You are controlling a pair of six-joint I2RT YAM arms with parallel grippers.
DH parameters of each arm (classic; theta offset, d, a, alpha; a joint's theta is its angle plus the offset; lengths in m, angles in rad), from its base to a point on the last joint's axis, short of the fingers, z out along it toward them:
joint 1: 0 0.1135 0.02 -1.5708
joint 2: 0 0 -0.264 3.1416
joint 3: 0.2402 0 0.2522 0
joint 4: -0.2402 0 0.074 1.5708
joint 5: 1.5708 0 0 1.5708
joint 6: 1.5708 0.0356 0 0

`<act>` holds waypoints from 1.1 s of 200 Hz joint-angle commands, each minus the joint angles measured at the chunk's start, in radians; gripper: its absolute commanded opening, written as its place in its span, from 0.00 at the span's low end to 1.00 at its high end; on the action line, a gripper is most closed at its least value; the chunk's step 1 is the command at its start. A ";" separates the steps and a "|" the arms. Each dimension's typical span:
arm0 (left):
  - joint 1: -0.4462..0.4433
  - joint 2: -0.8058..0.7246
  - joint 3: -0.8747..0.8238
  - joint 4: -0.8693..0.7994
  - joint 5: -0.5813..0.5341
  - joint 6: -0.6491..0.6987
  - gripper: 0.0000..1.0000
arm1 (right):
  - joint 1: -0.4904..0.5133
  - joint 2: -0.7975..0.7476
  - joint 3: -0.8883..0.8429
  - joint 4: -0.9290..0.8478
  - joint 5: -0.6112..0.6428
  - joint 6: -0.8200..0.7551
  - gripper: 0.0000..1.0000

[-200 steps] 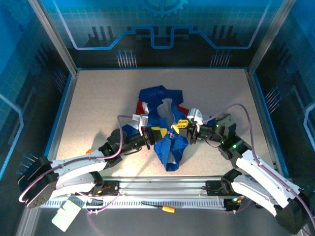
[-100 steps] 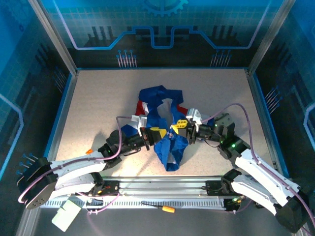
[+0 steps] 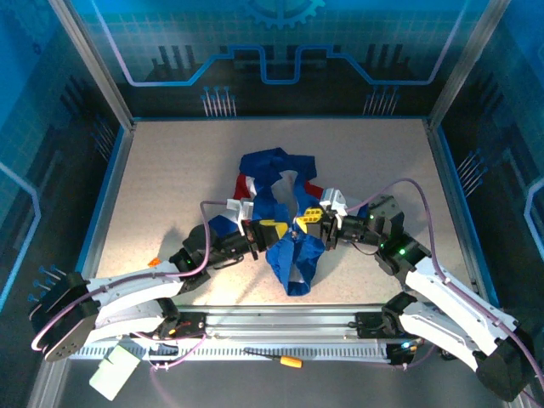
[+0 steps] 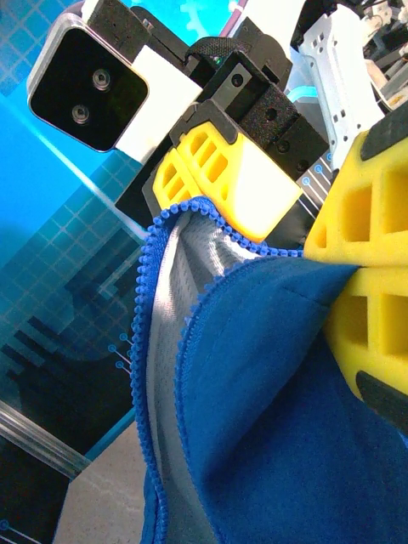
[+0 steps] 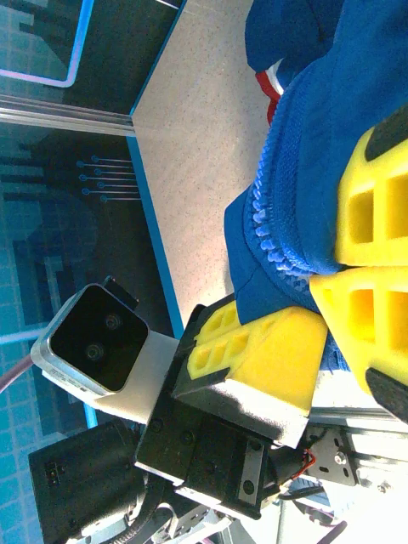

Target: Zip up the jacket

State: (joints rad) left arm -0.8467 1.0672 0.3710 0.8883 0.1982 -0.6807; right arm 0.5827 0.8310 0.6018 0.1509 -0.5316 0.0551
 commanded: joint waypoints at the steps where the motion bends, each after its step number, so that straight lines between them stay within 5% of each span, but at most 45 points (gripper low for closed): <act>1: -0.013 0.011 0.001 0.048 0.004 -0.002 0.00 | 0.012 -0.009 -0.003 0.064 -0.001 0.004 0.00; 220: -0.039 0.016 -0.020 0.111 -0.095 -0.024 0.00 | 0.069 -0.006 -0.062 0.208 0.109 0.047 0.00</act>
State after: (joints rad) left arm -0.8742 1.0760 0.3538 0.9340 0.1265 -0.7063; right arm 0.6296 0.8307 0.5438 0.2832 -0.4515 0.0895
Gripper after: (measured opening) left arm 0.050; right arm 0.049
